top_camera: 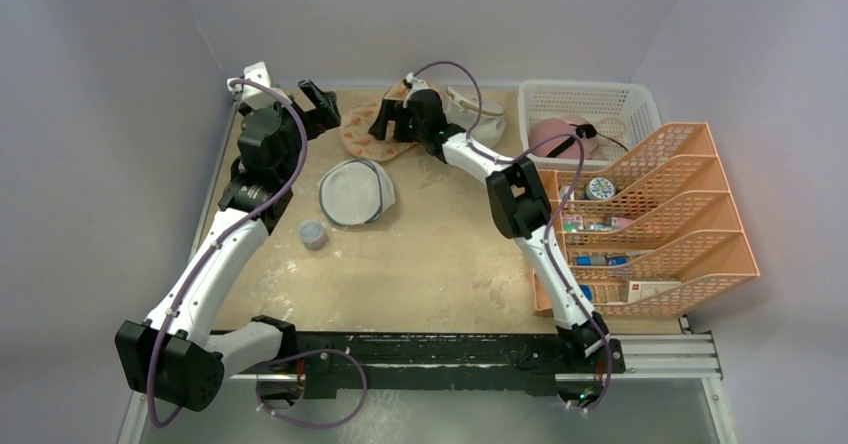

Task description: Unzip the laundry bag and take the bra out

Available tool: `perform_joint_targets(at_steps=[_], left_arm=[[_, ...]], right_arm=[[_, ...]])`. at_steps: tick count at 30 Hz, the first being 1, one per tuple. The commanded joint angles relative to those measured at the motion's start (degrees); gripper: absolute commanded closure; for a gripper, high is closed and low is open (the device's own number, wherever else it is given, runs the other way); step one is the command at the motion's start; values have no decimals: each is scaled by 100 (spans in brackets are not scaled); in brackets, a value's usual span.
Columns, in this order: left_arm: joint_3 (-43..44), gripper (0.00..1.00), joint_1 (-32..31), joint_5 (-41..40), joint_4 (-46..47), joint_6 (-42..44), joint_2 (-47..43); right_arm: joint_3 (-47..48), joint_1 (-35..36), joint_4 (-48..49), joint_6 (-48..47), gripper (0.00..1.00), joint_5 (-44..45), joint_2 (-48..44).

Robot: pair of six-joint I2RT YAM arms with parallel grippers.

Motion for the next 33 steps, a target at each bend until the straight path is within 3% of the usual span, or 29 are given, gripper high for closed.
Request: perform_joint_targets(at_steps=[1, 12, 19, 24, 28, 33], left_arm=[[27, 3, -27, 82, 270, -88, -33], [71, 3, -27, 270, 260, -201, -11], [94, 3, -24, 308, 235, -239, 48], [104, 3, -27, 174, 173, -226, 149], [123, 3, -23, 280, 178, -279, 166], [211, 3, -35, 347, 87, -283, 183]], right_arm=[[-886, 324, -790, -382, 3, -269, -696], [-3224, 401, -1678, -1417, 10, -68, -2232], [-4847, 407, -1084, -905, 8, -143, -3364], [-5294, 411, -1198, -1361, 0, -30, -4340], [-5434, 494, -1912, -1893, 0, 81, -4678], [-6144, 882, -1974, -1774, 0, 193, -5303]])
